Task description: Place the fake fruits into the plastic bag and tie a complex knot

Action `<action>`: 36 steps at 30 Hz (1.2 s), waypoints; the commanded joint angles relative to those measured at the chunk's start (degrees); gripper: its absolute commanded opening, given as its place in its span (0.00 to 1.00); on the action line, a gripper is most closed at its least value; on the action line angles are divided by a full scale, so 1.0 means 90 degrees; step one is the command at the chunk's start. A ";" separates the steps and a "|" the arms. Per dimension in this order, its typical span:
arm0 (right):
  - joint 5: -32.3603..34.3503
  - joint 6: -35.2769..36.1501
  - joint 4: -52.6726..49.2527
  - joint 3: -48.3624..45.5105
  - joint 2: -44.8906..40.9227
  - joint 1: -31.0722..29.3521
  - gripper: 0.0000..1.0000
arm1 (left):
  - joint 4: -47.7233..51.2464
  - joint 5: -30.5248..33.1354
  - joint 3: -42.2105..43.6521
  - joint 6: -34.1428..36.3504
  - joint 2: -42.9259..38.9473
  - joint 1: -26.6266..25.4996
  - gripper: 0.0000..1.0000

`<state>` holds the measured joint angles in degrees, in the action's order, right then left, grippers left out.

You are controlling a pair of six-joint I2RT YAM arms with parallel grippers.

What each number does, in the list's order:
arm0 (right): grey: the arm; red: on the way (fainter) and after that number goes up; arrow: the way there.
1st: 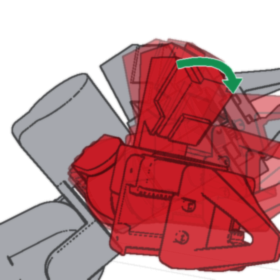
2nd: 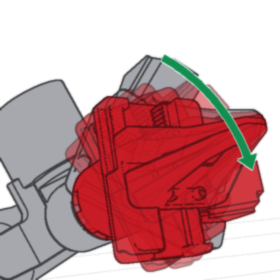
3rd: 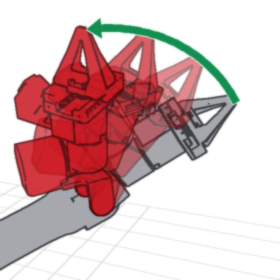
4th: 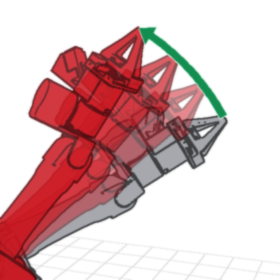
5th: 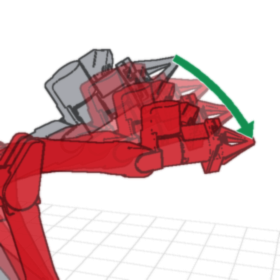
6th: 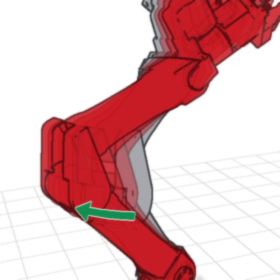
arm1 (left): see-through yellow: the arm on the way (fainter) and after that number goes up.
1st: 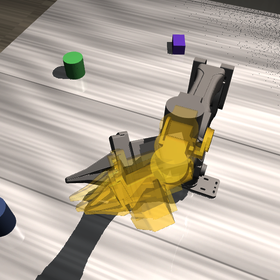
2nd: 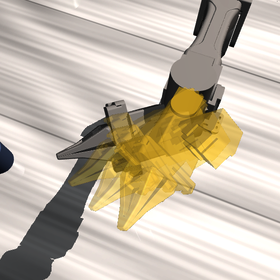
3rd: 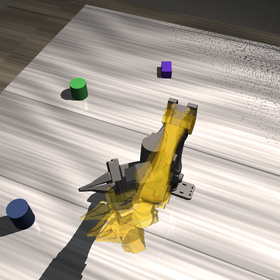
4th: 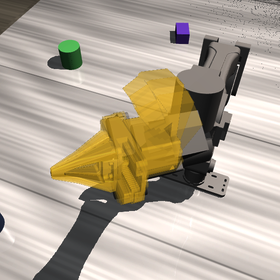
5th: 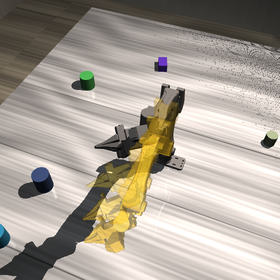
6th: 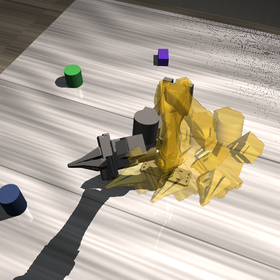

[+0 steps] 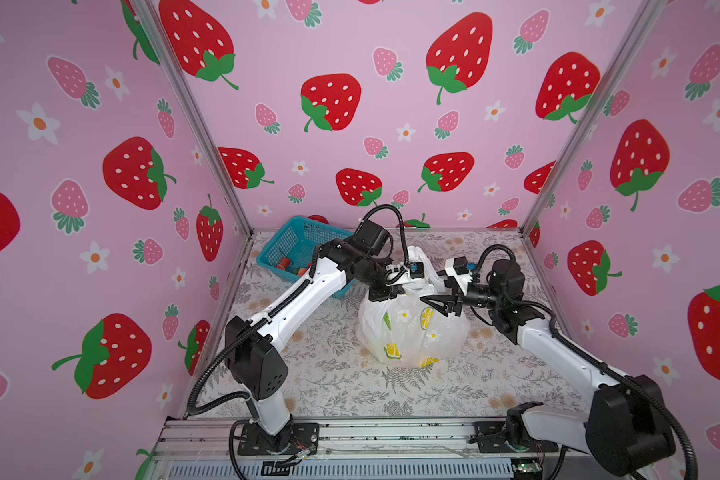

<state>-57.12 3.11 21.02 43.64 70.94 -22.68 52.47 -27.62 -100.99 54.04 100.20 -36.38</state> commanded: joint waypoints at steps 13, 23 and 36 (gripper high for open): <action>-0.0120 -0.0454 0.0950 -0.0180 -0.0131 -0.0190 0.68 | -0.0024 0.0300 -0.0265 0.0014 0.0150 -0.0171 0.00; 0.0028 -0.0578 0.1093 -0.0146 -0.0002 -0.0254 0.52 | -0.0033 0.0390 -0.0270 0.0076 0.0171 -0.0207 0.00; 0.0530 -0.0346 0.0713 -0.0256 -0.0097 -0.0254 0.00 | -0.0868 -0.0028 0.0594 -0.0422 -0.0592 -0.0003 0.34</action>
<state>-53.41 -1.39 28.40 42.09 70.87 -24.64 48.21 -24.18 -98.35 51.94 99.11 -37.45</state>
